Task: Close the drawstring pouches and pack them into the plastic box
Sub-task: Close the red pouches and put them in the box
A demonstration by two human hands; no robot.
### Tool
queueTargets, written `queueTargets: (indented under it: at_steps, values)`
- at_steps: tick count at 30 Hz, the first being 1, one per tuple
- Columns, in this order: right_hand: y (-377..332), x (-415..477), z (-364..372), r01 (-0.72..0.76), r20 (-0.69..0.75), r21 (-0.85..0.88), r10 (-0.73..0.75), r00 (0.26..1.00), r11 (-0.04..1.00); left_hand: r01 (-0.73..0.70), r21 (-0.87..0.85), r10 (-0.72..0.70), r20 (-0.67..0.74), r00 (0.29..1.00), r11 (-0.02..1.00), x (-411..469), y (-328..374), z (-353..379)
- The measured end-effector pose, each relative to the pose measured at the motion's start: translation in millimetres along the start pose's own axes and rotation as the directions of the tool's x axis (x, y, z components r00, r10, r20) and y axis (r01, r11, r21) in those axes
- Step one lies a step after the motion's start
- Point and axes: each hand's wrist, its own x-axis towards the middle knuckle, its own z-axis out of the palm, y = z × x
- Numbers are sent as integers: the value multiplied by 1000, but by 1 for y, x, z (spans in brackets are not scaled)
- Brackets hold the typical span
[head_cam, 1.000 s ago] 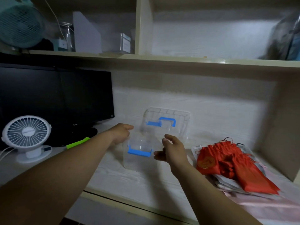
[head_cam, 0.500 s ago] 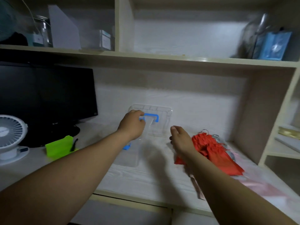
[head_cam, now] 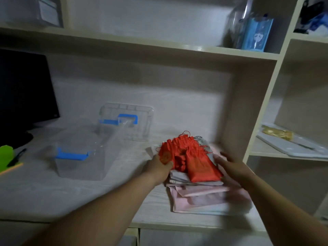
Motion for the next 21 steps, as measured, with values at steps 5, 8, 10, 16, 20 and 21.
queueTargets:
  at_steps: [5,8,10,16,20,21]
  values:
    - [19,23,24,-76,54,-306,97,994,949,-49,-188,54,22,998,981,4,16,6]
    - [-9,12,50,-52,58,-315,74,996,948,-92,-146,91,-9,996,985,49,-21,10]
    - [-30,-1,70,-35,54,-304,54,997,952,-99,-128,97,-23,995,987,49,-29,-10]
    - [-69,-21,117,6,73,-300,16,997,954,-71,-108,60,-103,993,992,-1,-31,-71]
    - [-74,-25,116,-40,-32,-186,34,999,982,-64,-79,53,-137,989,995,-1,-38,-78]
    - [-74,-26,111,-53,-132,-187,29,991,981,-64,-39,56,-180,982,997,-1,-38,-78]
